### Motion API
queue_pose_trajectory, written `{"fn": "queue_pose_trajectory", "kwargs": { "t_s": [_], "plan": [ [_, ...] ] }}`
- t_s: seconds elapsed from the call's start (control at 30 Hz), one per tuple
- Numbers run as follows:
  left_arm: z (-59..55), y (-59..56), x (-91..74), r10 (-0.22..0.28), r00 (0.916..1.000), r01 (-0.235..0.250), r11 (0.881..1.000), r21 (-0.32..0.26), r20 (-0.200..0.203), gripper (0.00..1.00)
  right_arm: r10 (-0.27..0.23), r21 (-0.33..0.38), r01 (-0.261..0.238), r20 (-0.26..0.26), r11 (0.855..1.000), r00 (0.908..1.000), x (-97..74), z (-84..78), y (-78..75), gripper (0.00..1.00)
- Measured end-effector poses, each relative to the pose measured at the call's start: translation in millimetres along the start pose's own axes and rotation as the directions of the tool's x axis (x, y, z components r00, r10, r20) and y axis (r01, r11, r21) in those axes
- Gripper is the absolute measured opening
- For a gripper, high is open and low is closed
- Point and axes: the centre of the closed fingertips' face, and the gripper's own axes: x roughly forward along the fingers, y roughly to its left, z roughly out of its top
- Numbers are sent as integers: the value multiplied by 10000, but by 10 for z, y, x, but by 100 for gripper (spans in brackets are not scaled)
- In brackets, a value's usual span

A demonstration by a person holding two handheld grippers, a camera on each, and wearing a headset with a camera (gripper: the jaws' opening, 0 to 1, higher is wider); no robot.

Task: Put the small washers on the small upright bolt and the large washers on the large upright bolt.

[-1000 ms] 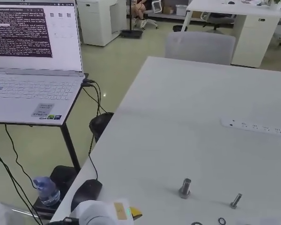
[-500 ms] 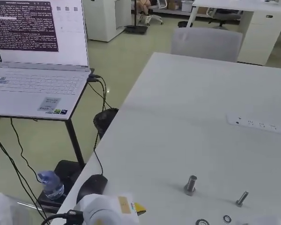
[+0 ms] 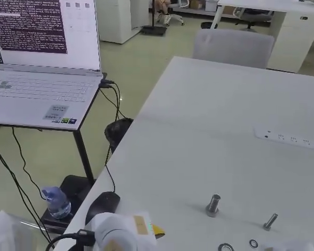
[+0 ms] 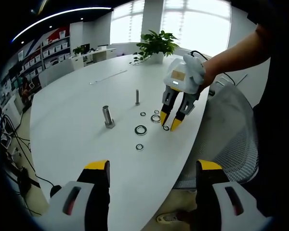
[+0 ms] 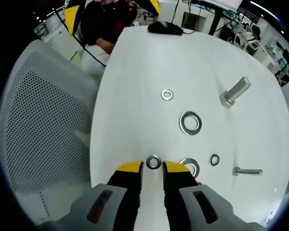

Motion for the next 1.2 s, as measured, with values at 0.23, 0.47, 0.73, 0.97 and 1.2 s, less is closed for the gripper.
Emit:
{"fn": "queue_pose_trajectory", "kwargs": {
  "t_s": [0.23, 0.47, 0.73, 0.97, 1.2],
  "plan": [
    [-5, -7, -10, -34, 10000, 34, 10000, -55, 38, 70, -106, -463, 97, -199, 9989, 9997, 12, 16, 22, 15],
    [-6, -34, -13, -91, 10000, 91, 9999, -90, 36, 68, -9, -412, 1, -197, 9992, 9998, 4, 13, 5, 14],
    [40, -47, 10, -102, 9999, 102, 9999, -67, 82, 68, 121, 188, -117, -209, 9998, 9997, -11, 2, 1, 12],
    [77, -39, 52, -150, 9999, 150, 9999, -2, 70, 67, 213, 576, -193, -343, 9982, 9992, -168, -102, -58, 12],
    [90, -41, 114, -199, 9998, 199, 9998, 31, -6, 66, 155, 1071, -116, -362, 9942, 9992, -393, -223, -198, 12]
  ]
}}
